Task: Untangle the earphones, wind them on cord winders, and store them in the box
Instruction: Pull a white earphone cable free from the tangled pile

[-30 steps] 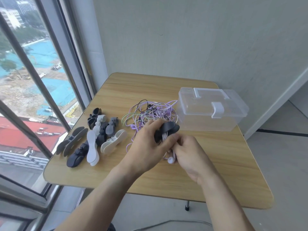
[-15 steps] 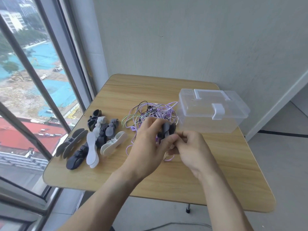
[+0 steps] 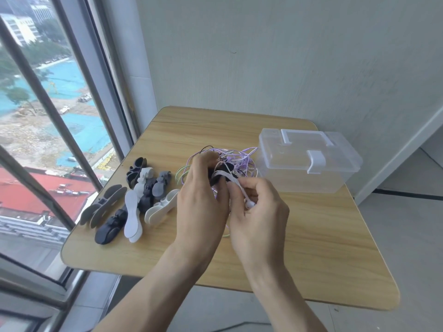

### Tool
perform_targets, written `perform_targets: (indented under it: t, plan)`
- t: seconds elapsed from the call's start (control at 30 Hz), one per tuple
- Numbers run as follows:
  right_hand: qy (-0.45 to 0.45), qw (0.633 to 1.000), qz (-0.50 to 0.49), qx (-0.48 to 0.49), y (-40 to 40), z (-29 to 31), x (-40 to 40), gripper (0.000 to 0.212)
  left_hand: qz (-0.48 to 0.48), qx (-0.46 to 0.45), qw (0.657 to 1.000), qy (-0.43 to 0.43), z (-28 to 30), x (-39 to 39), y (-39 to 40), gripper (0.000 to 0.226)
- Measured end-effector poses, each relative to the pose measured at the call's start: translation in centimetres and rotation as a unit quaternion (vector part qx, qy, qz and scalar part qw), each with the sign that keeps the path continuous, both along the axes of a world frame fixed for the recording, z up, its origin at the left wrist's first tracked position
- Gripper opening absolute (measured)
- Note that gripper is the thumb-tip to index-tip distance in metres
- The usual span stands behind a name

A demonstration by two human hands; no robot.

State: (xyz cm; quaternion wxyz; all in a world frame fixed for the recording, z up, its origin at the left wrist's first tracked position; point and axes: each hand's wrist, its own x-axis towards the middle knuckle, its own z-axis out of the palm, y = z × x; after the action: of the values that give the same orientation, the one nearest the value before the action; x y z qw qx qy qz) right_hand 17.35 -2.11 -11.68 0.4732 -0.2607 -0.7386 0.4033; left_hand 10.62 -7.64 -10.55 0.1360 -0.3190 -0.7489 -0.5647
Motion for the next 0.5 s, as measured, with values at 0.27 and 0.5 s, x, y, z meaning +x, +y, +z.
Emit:
perform_targets:
  t: [0.27,0.5]
  plan:
    - [-0.025,1.000,0.015,-0.010,-0.1,-0.5,0.0,0.002,0.006,-0.077,0.997,0.008,-0.8,-0.5,0.1,0.035]
    - [0.015,0.995,0.035,-0.094,-0.1,-0.8,0.3,0.007,-0.006,-0.110,0.993,-0.047,-0.9,0.1,0.3,0.043]
